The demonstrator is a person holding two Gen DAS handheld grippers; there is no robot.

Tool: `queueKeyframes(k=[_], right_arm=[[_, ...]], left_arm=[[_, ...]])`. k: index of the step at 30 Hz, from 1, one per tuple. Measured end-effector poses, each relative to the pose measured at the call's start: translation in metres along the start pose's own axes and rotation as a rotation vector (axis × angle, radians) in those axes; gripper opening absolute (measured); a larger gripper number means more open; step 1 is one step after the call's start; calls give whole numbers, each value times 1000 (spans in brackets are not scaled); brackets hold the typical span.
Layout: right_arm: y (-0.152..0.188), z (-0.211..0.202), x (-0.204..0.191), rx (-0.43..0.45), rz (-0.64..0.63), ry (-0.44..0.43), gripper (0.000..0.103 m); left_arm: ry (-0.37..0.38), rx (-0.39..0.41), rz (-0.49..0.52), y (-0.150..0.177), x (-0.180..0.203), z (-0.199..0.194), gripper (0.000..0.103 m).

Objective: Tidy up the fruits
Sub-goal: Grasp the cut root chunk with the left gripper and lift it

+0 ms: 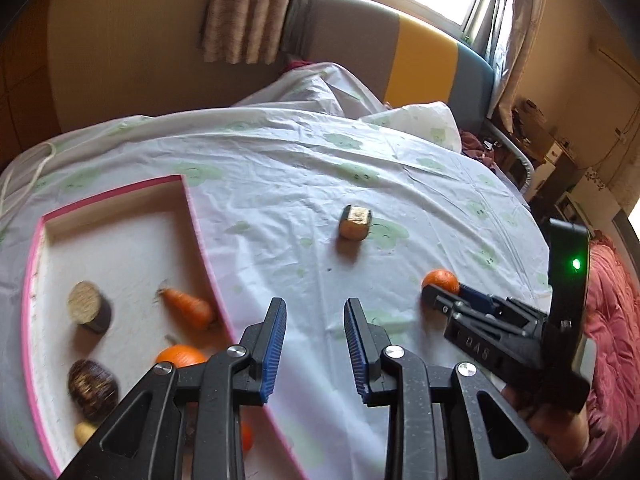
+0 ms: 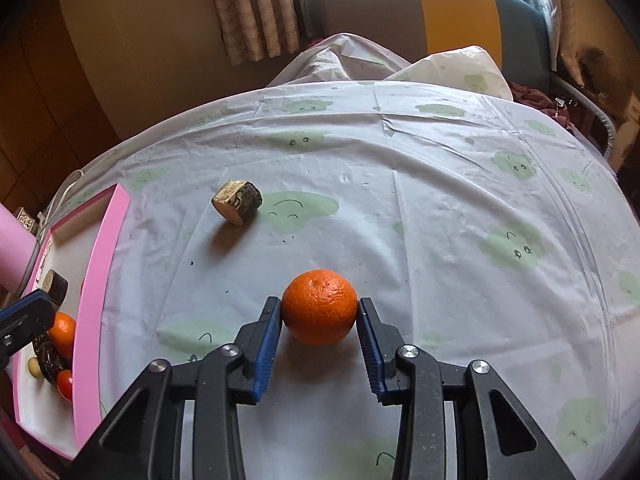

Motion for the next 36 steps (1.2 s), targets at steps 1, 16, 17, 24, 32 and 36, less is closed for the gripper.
queueKeyframes(k=[1, 16, 17, 24, 32, 36], right_arm=[[0, 0, 0, 1, -1, -4, 39], [3, 0, 6, 30, 25, -76, 39], [3, -1, 6, 31, 25, -77, 39], [3, 0, 7, 30, 30, -90, 39], [3, 0, 8, 30, 26, -94, 39], [3, 0, 7, 30, 27, -91, 39]], left_arm=[[5, -10, 4, -4, 5, 5, 30], [65, -72, 94, -51, 56, 81, 30], [58, -73, 108, -53, 59, 85, 30], [24, -69, 136, -65, 67, 112, 35], [28, -118, 60, -66, 54, 126, 35], [38, -117, 50, -69, 51, 126, 37]])
Point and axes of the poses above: each gripper's, at about its wrist camera, not at the fingertips, and z roughly the way its jaws point, x to its right, y to its underside, the point moved 6 cm from there along z, roughly the way its jaws point, and after that the axes turned 7 degrees about -y, right-handed, at the moved point
